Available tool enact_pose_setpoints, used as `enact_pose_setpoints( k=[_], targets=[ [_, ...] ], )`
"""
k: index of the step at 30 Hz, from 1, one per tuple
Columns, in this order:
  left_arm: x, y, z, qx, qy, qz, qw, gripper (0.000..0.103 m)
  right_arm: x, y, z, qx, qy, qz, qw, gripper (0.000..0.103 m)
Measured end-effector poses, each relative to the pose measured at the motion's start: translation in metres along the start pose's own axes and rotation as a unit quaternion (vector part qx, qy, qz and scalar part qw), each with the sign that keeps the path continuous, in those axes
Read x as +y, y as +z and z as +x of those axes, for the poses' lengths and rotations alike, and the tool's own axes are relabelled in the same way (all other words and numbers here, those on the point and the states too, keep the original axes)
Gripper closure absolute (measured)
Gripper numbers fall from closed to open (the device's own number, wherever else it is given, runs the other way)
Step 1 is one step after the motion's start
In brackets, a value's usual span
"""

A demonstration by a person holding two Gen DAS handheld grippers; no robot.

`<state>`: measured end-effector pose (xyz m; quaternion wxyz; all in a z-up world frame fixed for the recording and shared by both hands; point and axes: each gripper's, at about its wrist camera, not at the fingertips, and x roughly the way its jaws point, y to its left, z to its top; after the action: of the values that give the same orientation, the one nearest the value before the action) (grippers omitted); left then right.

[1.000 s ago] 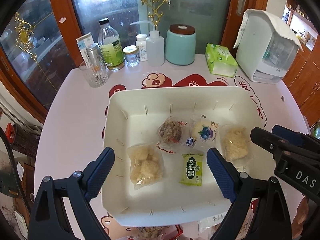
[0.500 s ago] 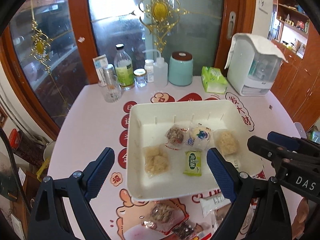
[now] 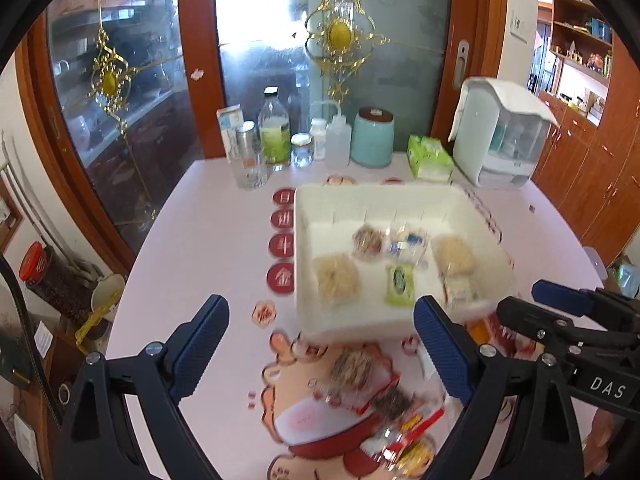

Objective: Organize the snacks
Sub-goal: 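Withdraw both tools from the tray back toward the snack pile, then grasp the small red candy with the left tool while the right tool grasps the yellow wrapped bar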

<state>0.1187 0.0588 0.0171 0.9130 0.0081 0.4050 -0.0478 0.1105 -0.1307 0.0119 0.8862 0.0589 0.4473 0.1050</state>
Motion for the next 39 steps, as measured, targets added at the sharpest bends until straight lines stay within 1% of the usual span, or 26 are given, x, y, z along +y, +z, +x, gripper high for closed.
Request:
enact_pose_setpoints(
  k=[4,9,11,14,16,19,21,24,26,29,30,31,32,33,37,39],
  targets=[
    [0.012,-0.037,0.005,0.025,0.004,0.007,0.9996,0.010,0.005,-0.027,0.008,0.020,-0.002,-0.015,1.000,0.044],
    [0.028,-0.083,0.023,0.068,-0.006,0.023,0.9974,0.010,0.007,-0.072,0.033,0.073,0.003,-0.035,0.997,0.044],
    [0.034,-0.101,0.029,0.083,-0.020,0.032,0.9958,0.010,0.005,-0.090,0.044,0.096,0.008,-0.037,0.995,0.044],
    [0.040,-0.127,0.034,0.098,-0.049,0.055,0.9925,0.010,0.003,-0.112,0.058,0.119,0.007,-0.035,0.992,0.044],
    [0.044,-0.140,0.035,0.103,-0.056,0.070,0.9905,0.010,0.001,-0.125,0.068,0.138,0.012,-0.029,0.990,0.044],
    [0.048,-0.164,0.035,0.114,-0.068,0.099,0.9861,0.010,0.002,-0.140,0.078,0.154,0.019,-0.036,0.987,0.044],
    [0.048,-0.178,0.037,0.125,-0.072,0.125,0.9816,0.010,0.005,-0.149,0.081,0.161,0.026,-0.047,0.986,0.044],
    [0.044,-0.197,0.036,0.124,-0.068,0.181,0.9732,0.010,0.006,-0.160,0.087,0.175,0.025,-0.056,0.983,0.044],
    [0.041,-0.209,0.037,0.124,-0.058,0.222,0.9655,0.011,0.005,-0.168,0.090,0.186,0.025,-0.046,0.981,0.044],
    [0.038,-0.219,0.042,0.133,-0.051,0.255,0.9565,0.018,0.001,-0.179,0.094,0.202,0.027,-0.024,0.979,0.044],
    [0.038,-0.219,0.043,0.135,-0.052,0.258,0.9553,0.024,0.000,-0.182,0.095,0.207,0.029,-0.018,0.978,0.044],
    [0.037,-0.220,0.045,0.138,-0.050,0.260,0.9543,0.032,0.000,-0.185,0.095,0.211,0.031,-0.014,0.977,0.044],
    [0.036,-0.221,0.050,0.146,-0.048,0.260,0.9534,0.037,0.001,-0.187,0.095,0.215,0.036,-0.010,0.976,0.044],
    [0.037,-0.221,0.053,0.151,-0.048,0.257,0.9533,0.045,0.002,-0.188,0.095,0.218,0.040,-0.008,0.975,0.044],
    [0.041,-0.216,0.057,0.166,-0.069,0.210,0.9611,0.061,0.009,-0.189,0.095,0.216,0.049,-0.006,0.975,0.044],
    [0.042,-0.216,0.060,0.173,-0.075,0.187,0.9641,0.065,0.011,-0.187,0.098,0.212,0.051,0.004,0.976,0.044]
  ],
)
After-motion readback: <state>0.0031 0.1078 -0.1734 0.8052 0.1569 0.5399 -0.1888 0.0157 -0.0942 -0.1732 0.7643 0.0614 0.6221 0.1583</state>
